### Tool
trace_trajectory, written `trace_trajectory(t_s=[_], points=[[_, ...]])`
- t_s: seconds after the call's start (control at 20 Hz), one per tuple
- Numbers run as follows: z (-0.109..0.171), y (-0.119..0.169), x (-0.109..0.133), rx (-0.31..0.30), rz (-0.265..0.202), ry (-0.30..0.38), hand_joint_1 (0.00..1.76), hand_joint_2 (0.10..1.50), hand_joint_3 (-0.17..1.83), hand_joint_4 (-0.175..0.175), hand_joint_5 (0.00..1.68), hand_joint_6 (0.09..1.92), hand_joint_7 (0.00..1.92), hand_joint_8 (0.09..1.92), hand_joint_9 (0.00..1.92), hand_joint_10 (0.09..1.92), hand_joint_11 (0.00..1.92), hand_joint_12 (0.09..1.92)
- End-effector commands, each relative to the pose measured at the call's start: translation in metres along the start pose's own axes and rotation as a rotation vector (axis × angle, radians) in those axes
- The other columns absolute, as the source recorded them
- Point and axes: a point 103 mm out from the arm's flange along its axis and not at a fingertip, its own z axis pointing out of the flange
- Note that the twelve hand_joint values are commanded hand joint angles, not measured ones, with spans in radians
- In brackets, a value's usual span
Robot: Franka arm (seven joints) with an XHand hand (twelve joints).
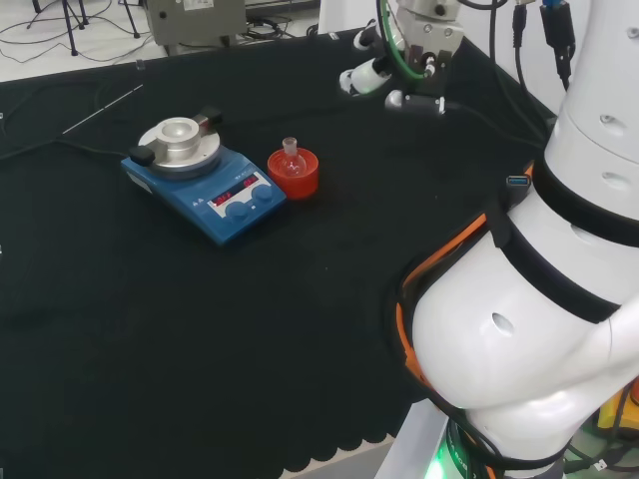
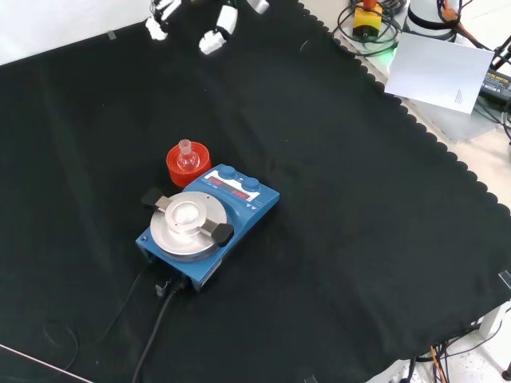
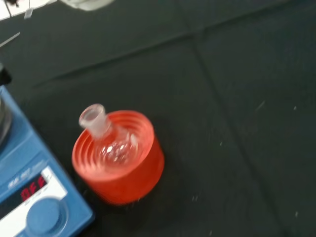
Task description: Pick up the round-bottom flask.
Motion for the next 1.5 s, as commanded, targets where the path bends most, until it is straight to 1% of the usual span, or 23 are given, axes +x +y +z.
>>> trace_trajectory(t_s=[0.05, 0.15, 0.2, 0.25, 0.3, 0.35, 0.45, 0.55, 0.65, 0.7, 0.8, 1.0, 1.1, 1.35, 1.5], points=[[0.061, 0.047, 0.017, 0.023, -0.069, 0.048, 0.83, 0.66, 0.74, -0.028, 0.5, 0.09, 0.17, 0.61, 0.3, 0.7, 0.0, 1.3], [0.068, 0.051, 0.02, 0.025, -0.072, 0.048, 0.83, 0.65, 0.74, -0.024, 0.51, 0.09, 0.16, 0.61, 0.3, 0.7, 0.0, 1.3], [0.07, 0.054, 0.017, -0.019, -0.013, -0.022, 0.83, 0.65, 0.74, -0.021, 0.52, 0.09, 0.15, 0.61, 0.3, 0.7, 0.0, 1.3], [0.073, 0.056, 0.019, -0.025, 0.014, -0.054, 0.82, 0.65, 0.74, -0.019, 0.53, 0.09, 0.14, 0.6, 0.29, 0.7, 0.0, 1.29], [0.078, 0.058, 0.022, -0.016, 0.011, -0.057, 0.82, 0.65, 0.75, -0.015, 0.53, 0.09, 0.13, 0.6, 0.28, 0.7, 0.0, 1.29], [0.073, 0.06, 0.011, -0.01, 0.011, -0.011, 0.82, 0.64, 0.75, -0.012, 0.54, 0.09, 0.13, 0.6, 0.28, 0.69, 0.0, 1.28], [0.076, 0.063, 0.012, 0.003, -0.008, 0.0, 0.82, 0.64, 0.75, -0.008, 0.56, 0.09, 0.12, 0.6, 0.27, 0.69, 0.0, 1.27], [0.084, 0.068, 0.021, 0.011, -0.018, 0.002, 0.82, 0.63, 0.74, -0.005, 0.57, 0.09, 0.12, 0.59, 0.27, 0.69, 0.0, 1.26], [0.093, 0.073, 0.027, 0.012, -0.034, 0.022, 0.83, 0.63, 0.74, -0.002, 0.59, 0.09, 0.11, 0.59, 0.26, 0.69, 0.0, 1.26], [0.09, 0.074, 0.021, 0.011, -0.046, 0.053, 0.83, 0.63, 0.74, -0.001, 0.6, 0.09, 0.11, 0.59, 0.26, 0.69, 0.0, 1.25], [0.091, 0.075, 0.018, 0.014, -0.054, 0.066, 0.83, 0.63, 0.74, 0.0, 0.61, 0.09, 0.11, 0.59, 0.26, 0.69, 0.0, 1.25], [0.107, 0.083, 0.023, 0.04, -0.073, 0.075, 0.83, 0.63, 0.73, 0.003, 0.64, 0.09, 0.11, 0.59, 0.26, 0.69, 0.0, 1.24], [0.114, 0.083, 0.025, 0.041, -0.086, 0.079, 0.83, 0.63, 0.73, 0.004, 0.65, 0.09, 0.11, 0.59, 0.26, 0.69, 0.0, 1.24], [0.123, 0.082, 0.027, 0.061, -0.109, 0.081, 0.84, 0.62, 0.72, 0.007, 0.67, 0.09, 0.12, 0.59, 0.26, 0.69, 0.0, 1.24], [0.13, 0.079, 0.029, 0.061, -0.122, 0.086, 0.85, 0.61, 0.71, 0.01, 0.67, 0.09, 0.12, 0.59, 0.26, 0.69, 0.0, 1.23]])
